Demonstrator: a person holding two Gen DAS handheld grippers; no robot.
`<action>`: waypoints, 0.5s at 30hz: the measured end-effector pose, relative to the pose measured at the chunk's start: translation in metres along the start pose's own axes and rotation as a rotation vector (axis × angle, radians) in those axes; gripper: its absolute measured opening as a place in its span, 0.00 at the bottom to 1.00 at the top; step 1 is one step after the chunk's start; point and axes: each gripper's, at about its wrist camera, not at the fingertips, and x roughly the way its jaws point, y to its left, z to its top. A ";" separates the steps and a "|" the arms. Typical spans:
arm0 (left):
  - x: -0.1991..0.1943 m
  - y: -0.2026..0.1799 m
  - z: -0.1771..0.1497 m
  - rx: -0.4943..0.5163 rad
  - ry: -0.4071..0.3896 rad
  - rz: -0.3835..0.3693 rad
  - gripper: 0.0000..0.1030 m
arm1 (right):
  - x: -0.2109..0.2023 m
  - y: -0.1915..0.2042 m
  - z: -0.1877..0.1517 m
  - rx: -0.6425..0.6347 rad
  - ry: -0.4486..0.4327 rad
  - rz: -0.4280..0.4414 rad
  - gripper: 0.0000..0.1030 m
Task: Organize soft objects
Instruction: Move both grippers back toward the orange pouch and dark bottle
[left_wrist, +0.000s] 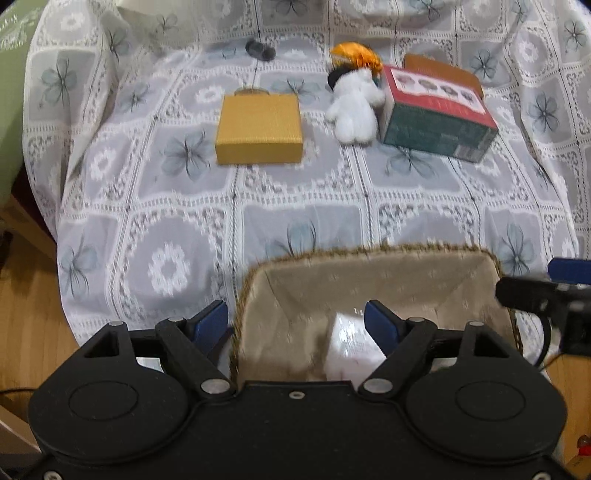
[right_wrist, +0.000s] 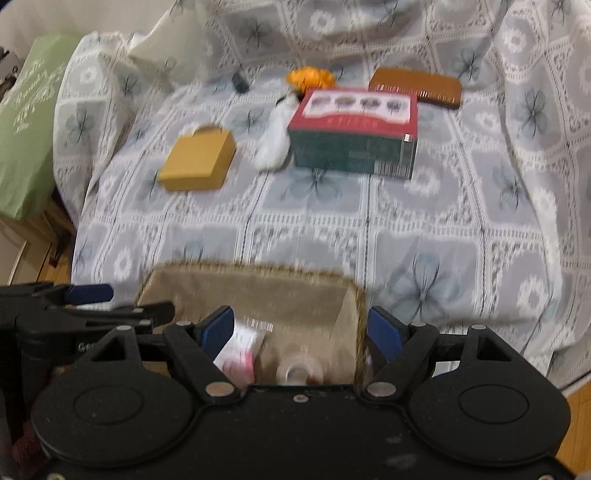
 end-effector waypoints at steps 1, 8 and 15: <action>0.000 0.001 0.004 0.002 -0.008 0.003 0.75 | 0.001 -0.001 0.005 0.002 -0.012 -0.004 0.77; 0.004 0.008 0.034 -0.006 -0.055 0.017 0.75 | 0.009 -0.007 0.047 0.017 -0.075 -0.017 0.77; 0.012 0.016 0.071 -0.014 -0.091 0.029 0.75 | 0.021 -0.005 0.094 -0.002 -0.148 -0.034 0.77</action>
